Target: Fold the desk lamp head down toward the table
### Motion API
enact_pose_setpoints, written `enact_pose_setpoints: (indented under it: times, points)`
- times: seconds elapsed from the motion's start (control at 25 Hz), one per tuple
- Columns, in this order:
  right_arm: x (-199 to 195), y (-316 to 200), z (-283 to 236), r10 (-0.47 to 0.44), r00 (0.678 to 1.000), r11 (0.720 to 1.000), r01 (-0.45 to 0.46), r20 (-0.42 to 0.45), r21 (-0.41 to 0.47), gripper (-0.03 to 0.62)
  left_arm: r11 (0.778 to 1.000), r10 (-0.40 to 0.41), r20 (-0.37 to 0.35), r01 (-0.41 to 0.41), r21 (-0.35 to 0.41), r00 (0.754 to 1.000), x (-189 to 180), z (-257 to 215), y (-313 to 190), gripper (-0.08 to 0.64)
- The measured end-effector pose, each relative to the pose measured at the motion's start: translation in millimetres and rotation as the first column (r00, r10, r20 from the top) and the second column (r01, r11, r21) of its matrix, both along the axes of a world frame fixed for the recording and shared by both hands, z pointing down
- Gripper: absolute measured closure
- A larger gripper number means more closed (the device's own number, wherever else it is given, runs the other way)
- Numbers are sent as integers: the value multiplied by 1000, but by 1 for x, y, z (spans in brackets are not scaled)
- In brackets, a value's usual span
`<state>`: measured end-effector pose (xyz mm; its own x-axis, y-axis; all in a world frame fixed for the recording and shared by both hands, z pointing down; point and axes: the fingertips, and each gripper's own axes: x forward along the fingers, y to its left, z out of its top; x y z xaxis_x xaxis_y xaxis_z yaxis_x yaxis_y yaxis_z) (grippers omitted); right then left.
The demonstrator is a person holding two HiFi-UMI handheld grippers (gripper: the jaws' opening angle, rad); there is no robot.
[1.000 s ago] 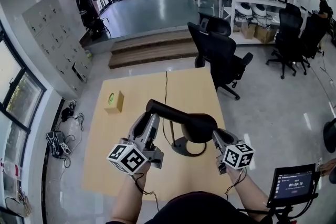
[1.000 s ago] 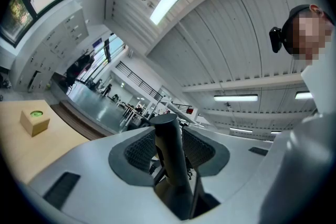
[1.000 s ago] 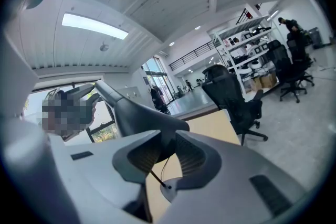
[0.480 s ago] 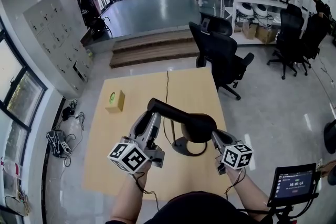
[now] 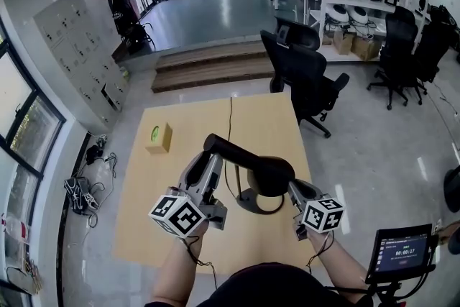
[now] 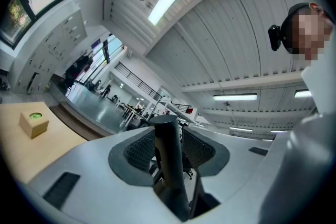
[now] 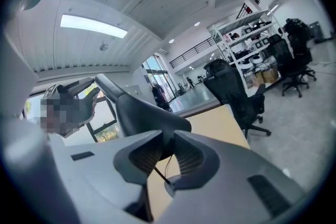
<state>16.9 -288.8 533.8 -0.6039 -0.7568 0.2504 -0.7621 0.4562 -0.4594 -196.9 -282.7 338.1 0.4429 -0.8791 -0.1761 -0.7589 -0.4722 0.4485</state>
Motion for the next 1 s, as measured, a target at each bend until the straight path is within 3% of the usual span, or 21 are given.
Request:
enact_pose_setpoints:
  times: [1.0]
  points:
    - [-8,0,8,2,998,1000,0,56,-25,543,1000,0,0,0,12,1000,5,-4,-2,410]
